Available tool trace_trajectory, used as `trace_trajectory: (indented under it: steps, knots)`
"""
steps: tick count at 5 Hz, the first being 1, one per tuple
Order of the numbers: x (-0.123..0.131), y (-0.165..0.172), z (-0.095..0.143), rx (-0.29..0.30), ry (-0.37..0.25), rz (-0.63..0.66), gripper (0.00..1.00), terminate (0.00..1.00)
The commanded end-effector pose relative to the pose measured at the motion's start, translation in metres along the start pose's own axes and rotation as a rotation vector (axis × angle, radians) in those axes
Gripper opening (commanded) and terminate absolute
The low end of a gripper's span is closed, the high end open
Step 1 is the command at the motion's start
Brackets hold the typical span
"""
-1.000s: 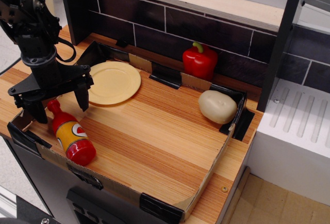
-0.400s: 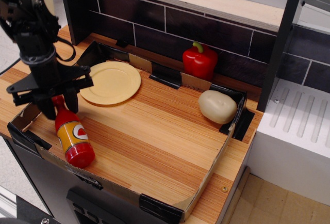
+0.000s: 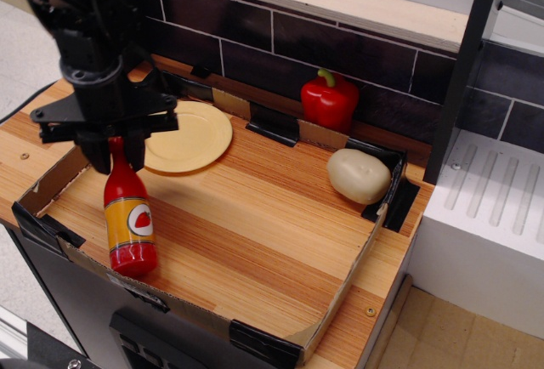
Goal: Upright hot sauce bottle
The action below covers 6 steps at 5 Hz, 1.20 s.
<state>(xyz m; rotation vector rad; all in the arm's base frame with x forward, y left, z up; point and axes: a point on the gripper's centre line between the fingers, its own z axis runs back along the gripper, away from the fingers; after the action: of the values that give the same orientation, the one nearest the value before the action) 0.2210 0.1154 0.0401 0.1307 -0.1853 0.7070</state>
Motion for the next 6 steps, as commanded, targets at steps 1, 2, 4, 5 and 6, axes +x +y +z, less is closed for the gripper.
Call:
trace_trajectory:
  steps: [1, 2, 4, 5, 6]
  knots:
    - [-0.009, -0.03, 0.033, -0.057, -0.167, -0.091, 0.0, 0.0]
    - [-0.008, -0.052, 0.046, -0.11, -0.254, -0.143, 0.0, 0.0]
    - [-0.008, -0.084, 0.06, -0.215, -0.441, -0.169, 0.0, 0.0]
    - [-0.004, -0.097, 0.065, -0.279, -0.522, -0.16, 0.0, 0.0]
    - [0.002, -0.107, 0.071, -0.332, -0.616, -0.154, 0.0, 0.0]
